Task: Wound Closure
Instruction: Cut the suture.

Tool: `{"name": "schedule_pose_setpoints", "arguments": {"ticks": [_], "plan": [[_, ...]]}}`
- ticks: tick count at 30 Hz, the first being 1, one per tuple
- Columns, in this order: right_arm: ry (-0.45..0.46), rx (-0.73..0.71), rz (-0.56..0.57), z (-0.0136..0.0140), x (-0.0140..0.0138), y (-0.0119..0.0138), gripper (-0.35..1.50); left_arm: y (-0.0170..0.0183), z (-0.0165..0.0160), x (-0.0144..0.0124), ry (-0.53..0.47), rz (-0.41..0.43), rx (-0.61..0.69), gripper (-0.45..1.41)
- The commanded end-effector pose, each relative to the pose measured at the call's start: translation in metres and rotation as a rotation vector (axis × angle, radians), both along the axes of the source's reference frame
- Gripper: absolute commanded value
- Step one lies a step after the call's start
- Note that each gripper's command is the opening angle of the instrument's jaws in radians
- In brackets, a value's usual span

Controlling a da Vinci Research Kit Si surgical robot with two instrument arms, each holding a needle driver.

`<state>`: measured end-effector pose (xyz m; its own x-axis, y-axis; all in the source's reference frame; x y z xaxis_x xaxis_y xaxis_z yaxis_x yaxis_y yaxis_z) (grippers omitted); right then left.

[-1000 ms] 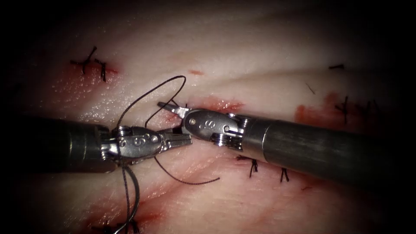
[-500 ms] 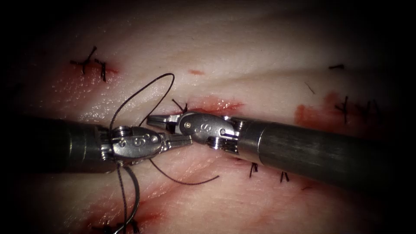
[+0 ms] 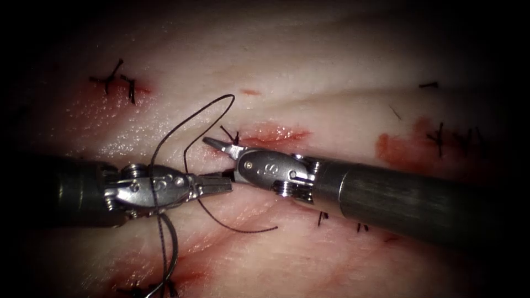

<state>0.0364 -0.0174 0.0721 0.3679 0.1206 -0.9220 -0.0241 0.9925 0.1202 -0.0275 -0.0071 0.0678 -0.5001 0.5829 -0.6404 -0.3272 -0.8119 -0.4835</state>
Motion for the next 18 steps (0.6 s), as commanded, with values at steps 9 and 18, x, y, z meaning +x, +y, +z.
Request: {"name": "schedule_pose_setpoints", "arguments": {"ticks": [9,18], "plan": [[-0.009,0.042,-0.077,-0.0033,-0.0081,0.0021,1.48,0.0025,-0.0026,0.0056,0.047,-0.030,-0.056,-0.45],[-0.024,0.053,-0.033,-0.0055,-0.0144,0.0049,1.18,0.0063,0.0021,0.0112,0.180,-0.112,-0.105,-0.45]]}}
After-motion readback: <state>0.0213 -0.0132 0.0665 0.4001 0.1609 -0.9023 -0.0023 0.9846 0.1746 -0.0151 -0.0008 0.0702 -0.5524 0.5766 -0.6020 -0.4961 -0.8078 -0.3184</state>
